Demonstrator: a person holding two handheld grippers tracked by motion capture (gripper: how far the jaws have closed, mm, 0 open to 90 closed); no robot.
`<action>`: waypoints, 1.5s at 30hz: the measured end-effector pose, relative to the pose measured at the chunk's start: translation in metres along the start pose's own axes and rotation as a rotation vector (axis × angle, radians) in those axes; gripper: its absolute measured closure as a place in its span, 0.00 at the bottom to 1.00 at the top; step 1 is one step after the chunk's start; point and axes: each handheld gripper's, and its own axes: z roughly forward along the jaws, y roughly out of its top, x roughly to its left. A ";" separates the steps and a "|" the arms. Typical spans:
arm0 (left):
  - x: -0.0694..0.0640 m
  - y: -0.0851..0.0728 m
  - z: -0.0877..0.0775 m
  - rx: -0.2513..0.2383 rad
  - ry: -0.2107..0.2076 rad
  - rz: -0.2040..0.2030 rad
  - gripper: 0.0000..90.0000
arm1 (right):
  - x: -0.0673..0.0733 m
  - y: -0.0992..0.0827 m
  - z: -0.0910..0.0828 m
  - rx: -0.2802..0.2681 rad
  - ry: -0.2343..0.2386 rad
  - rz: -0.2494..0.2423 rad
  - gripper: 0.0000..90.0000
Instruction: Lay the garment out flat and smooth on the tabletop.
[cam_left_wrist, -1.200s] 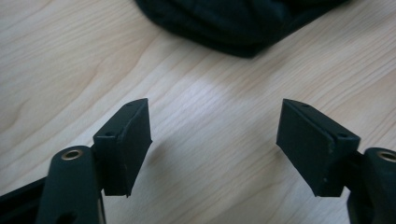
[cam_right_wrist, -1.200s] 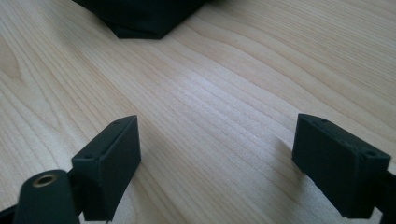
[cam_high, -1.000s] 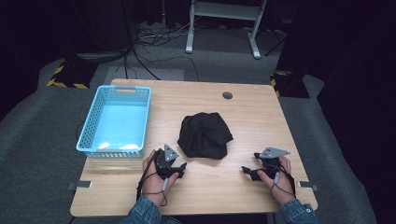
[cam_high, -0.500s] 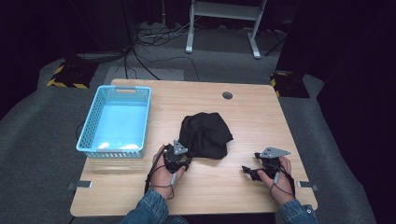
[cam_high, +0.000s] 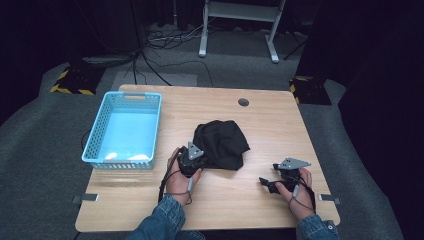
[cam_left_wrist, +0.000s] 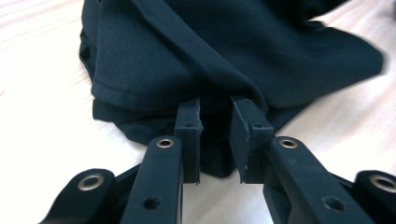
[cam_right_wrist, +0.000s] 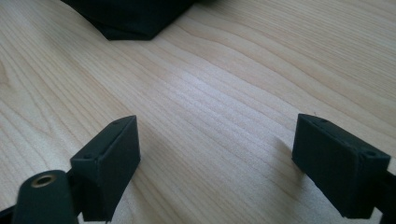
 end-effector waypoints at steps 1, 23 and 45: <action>0.001 -0.001 0.004 0.006 0.007 -0.003 0.80 | 0.000 0.000 0.000 0.000 -0.001 0.001 0.17; 0.013 -0.008 0.010 0.064 0.100 -0.030 0.56 | 0.000 0.000 0.000 0.000 -0.003 0.004 0.17; 0.009 -0.012 0.007 0.077 0.062 -0.057 0.58 | 0.001 0.020 -0.001 -0.018 0.005 0.011 0.18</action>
